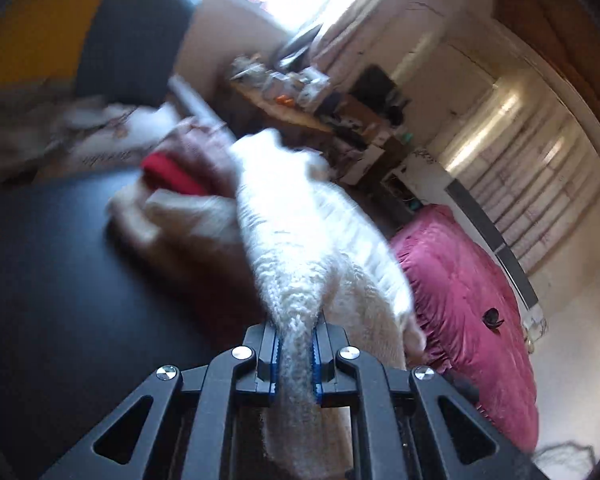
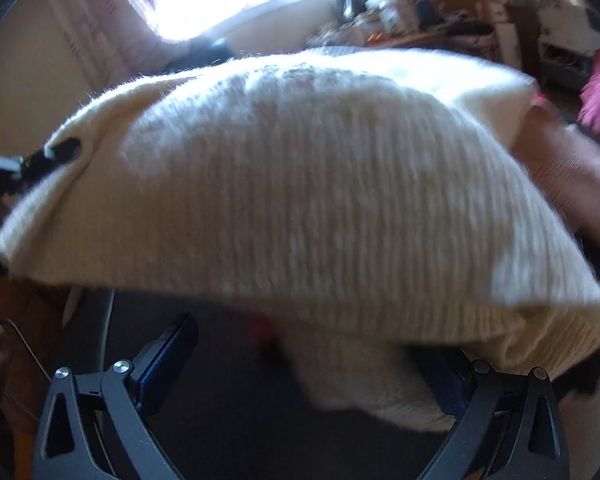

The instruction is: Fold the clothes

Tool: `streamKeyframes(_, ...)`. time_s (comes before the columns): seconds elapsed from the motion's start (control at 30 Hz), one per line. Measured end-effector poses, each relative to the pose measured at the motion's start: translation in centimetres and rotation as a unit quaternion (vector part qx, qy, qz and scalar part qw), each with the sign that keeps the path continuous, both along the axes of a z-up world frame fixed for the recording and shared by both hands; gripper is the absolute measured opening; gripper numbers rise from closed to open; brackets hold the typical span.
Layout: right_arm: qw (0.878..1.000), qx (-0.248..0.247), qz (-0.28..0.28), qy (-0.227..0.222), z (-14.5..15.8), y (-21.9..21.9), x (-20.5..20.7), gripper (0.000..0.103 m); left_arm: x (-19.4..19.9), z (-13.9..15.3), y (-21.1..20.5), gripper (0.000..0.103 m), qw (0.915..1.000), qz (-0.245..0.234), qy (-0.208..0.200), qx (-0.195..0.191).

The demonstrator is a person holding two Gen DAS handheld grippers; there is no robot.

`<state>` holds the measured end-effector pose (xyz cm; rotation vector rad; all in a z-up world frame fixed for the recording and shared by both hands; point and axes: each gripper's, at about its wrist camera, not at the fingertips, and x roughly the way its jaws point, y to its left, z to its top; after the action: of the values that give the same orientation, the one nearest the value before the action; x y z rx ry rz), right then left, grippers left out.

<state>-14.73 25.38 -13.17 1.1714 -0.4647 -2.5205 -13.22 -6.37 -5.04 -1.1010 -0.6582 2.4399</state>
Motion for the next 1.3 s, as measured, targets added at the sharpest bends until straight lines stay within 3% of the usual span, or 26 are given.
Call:
streamKeyframes(0.37,0.996,0.032,0.068,-0.053,-1.8,-5.2,5.1,0.103,12.3,-9.0,-8.5,0.010,0.9935,0.076,-0.068,0.051)
streamKeyframes(0.6,0.986,0.037,0.150,-0.055,-1.8,-9.1,8.7,0.103,19.3,-11.3,-12.5,0.010,0.9883,0.116,-0.087,0.048)
streamKeyframes(0.83,0.964,0.083,0.245,-0.064,-2.3,-14.1,11.8,0.103,24.3,-12.5,-15.9,0.014,0.9778,0.166,-0.113,0.058)
streamKeyframes(0.97,0.948,0.105,0.293,-0.071,-2.2,-16.1,13.3,0.103,26.5,-10.7,-17.5,0.020,0.9691,0.223,-0.104,-0.014)
streamKeyframes(1.07,0.933,0.111,0.330,-0.093,-2.1,-16.6,14.2,0.103,27.5,-9.1,-18.3,0.026,0.9643,0.246,-0.085,-0.048)
streamKeyframes(1.17,0.910,0.099,0.379,-0.137,-1.7,-16.2,15.4,0.103,26.5,-8.0,-17.3,0.031,0.9674,0.224,-0.071,-0.095)
streamKeyframes(1.23,0.896,0.084,0.414,-0.137,-0.1,-15.6,16.7,0.103,25.1,-7.7,-15.6,0.034,0.9715,0.190,-0.063,-0.128)
streamKeyframes(1.3,0.902,0.074,0.408,-0.117,1.7,-14.6,16.6,0.103,23.2,-7.6,-13.0,0.038,0.9743,0.149,-0.052,-0.161)
